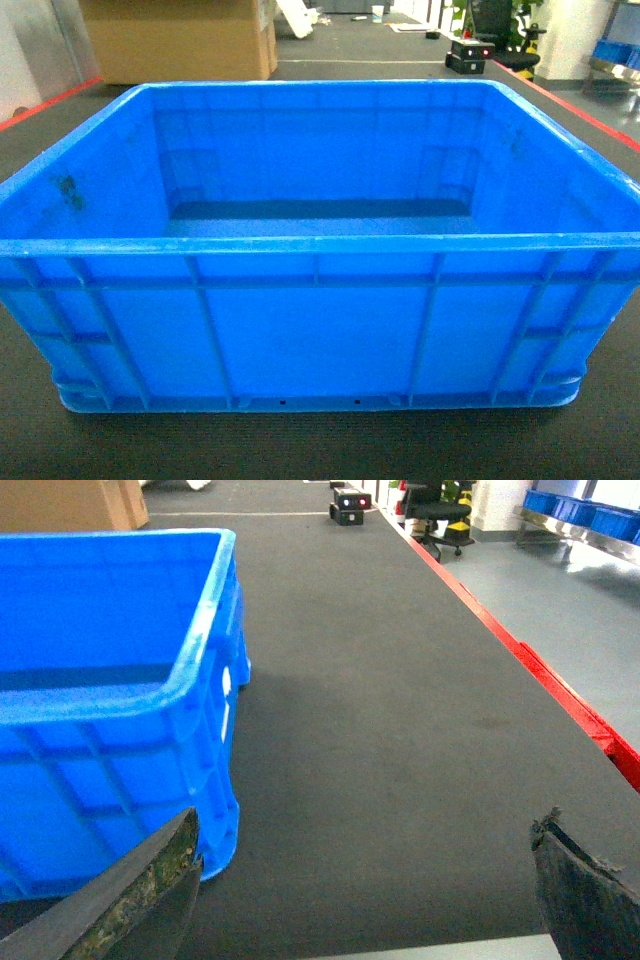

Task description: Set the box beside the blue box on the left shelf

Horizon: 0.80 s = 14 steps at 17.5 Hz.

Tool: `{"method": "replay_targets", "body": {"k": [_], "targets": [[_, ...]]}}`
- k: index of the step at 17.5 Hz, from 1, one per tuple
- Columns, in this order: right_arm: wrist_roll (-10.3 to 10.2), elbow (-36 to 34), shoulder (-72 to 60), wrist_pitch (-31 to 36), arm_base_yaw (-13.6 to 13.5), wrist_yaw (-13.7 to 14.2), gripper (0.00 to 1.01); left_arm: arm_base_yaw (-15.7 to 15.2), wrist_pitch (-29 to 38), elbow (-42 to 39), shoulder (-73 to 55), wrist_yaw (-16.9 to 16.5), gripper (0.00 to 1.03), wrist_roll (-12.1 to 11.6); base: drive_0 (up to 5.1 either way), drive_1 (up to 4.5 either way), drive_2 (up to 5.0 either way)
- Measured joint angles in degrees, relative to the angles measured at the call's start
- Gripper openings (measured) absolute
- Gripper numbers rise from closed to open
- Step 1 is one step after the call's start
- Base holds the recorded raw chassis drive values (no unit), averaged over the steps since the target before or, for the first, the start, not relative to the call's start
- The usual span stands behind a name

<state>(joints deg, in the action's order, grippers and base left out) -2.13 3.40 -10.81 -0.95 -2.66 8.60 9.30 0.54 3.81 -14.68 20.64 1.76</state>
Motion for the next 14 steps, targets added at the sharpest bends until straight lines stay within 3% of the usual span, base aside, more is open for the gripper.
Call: {"method": "replay_targets", "body": {"k": [2,4,6,11,14], "targets": [[-1.1,3.0,-8.6,7.5,-2.8,0.8,0.98,0.7,9.7,3.9,-9.6,0.3,0.98,0.1,0.0,0.0,0.0],[-0.3,9.0,-21.8,16.5,-4.5,0.6,0.98,-0.5,17.8,10.3,-22.3,-1.4,0.98,-0.2,0.0,0.0,0.0],[0.8,19.7,-38.3,19.7,-4.6,0.2,0.98,-2.3,23.1,18.5,-36.0,-2.3,0.98,-0.8,0.0,0.0,0.0],[-1.3,41.2,-69.5,15.0,-5.7,-2.4,0.98,-4.3,19.9,33.7,-60.4,-7.2,0.98,1.3,0.0,0.0,0.0],[-3.0,45.3,-76.8,13.2,-6.1,-2.5,0.98,-3.0,16.7,37.9,-66.3,-9.2,0.98,3.3,0.0,0.0,0.0]]}}
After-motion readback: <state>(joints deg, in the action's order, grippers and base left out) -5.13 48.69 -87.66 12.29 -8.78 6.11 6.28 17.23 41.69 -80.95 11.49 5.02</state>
